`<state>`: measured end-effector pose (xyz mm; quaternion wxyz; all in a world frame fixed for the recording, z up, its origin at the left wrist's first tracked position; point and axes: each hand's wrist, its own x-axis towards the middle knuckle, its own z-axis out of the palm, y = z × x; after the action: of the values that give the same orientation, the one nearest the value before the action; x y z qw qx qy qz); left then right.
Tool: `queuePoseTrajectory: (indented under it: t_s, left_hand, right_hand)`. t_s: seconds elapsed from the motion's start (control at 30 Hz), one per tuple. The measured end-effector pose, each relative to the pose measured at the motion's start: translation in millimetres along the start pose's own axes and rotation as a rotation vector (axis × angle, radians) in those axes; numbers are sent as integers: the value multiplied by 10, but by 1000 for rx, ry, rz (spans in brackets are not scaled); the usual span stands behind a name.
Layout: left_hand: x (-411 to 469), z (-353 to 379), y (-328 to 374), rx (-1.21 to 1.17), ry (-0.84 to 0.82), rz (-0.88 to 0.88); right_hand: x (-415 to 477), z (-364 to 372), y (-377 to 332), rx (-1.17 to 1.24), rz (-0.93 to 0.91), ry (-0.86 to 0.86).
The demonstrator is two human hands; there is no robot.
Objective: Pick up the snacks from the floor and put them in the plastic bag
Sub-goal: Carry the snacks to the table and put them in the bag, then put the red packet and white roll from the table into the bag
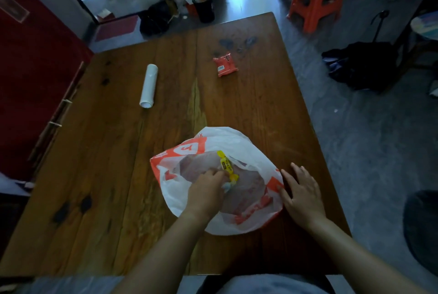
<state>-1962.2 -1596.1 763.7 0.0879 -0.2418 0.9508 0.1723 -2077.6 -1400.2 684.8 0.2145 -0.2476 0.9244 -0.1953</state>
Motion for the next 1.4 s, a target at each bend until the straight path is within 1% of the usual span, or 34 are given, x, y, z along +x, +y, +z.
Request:
queuePoseTrajectory:
  t_s: [0.07,0.17,0.23,0.33,0.47,0.57,0.67,0.77,0.93,1.07,1.17,1.3,1.4]
  left_hand:
    - [-21,-9,7,-61,24,23]
    - [-158,-49,50,-153,80,111]
    - [-307,-80,54,-182,112,157]
    - [-543,-76,8,-163,153,238]
    - [-820,-2,-46,-207,70,287]
    - [-929,63,-49,-111,29,375]
    - [-922,124,14,-5,13,447]
    - [-891,165,176,33,-7,517]
    - [-853,287,686,86,-121,631]
    - [-815,427,1276,139,-202,698]
    - [-783,602,1854,143,-215,724]
    - [-754,908,2782,167,-247,734]
    - [-723,1094,3475,182,-282,799]
  right_hand:
    - [-30,-23,-29,36,33,1]
    - [-190,-97,-125,113,88,11]
    - [-403,-147,-208,113,95,28]
    - [-767,-196,-364,73,74,64]
    - [-1247,-158,-503,-10,90,111]
    - [-1607,-60,-487,-8,173,159]
    - [-1910,44,-412,28,268,169]
    - [-2126,43,-304,62,326,209]
    - [-2380,-93,-1,114,426,313]
    - [-2523,-249,456,177,503,361]
    - [-2623,-452,957,200,539,389]
    - [-2769,-903,1699,197,563,390]
    - [-2864,-1241,2199,172,573,412]
